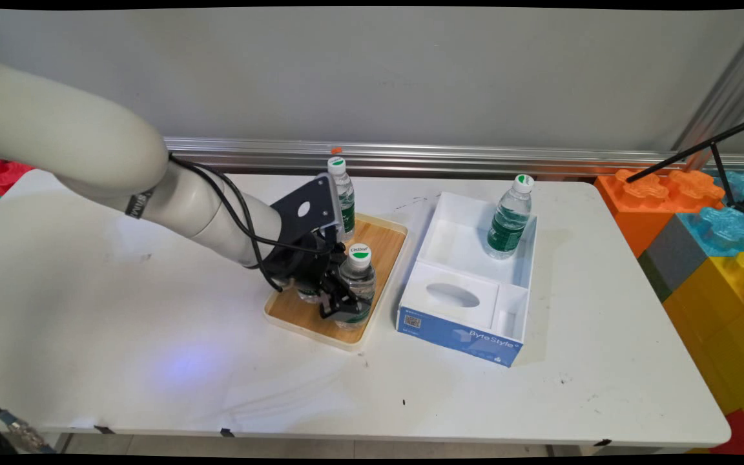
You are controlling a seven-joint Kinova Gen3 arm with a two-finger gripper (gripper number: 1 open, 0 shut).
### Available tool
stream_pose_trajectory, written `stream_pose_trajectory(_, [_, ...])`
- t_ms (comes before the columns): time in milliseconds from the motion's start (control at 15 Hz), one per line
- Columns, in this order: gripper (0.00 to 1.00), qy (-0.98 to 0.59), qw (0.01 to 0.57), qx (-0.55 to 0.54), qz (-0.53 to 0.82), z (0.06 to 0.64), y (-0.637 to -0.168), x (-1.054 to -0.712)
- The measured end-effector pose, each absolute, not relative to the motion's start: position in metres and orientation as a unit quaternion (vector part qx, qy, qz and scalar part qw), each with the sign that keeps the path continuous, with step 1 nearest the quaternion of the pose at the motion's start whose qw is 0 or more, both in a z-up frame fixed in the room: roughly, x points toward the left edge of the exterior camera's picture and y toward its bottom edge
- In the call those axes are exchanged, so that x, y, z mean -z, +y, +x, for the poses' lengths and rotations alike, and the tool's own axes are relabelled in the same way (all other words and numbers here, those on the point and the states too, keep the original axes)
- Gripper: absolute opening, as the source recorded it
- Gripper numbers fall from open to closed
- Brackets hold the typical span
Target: Place the picked object on the tray
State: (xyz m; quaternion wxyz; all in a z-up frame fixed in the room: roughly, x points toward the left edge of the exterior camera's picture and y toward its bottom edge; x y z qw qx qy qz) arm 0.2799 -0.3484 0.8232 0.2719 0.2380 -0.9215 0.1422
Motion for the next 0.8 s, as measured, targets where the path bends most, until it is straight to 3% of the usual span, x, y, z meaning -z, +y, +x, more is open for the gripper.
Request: stream_pose_trajectory(800, [0.0,-0.905,0.27,-0.155,0.291,0.273,-0.3454,-0.8183])
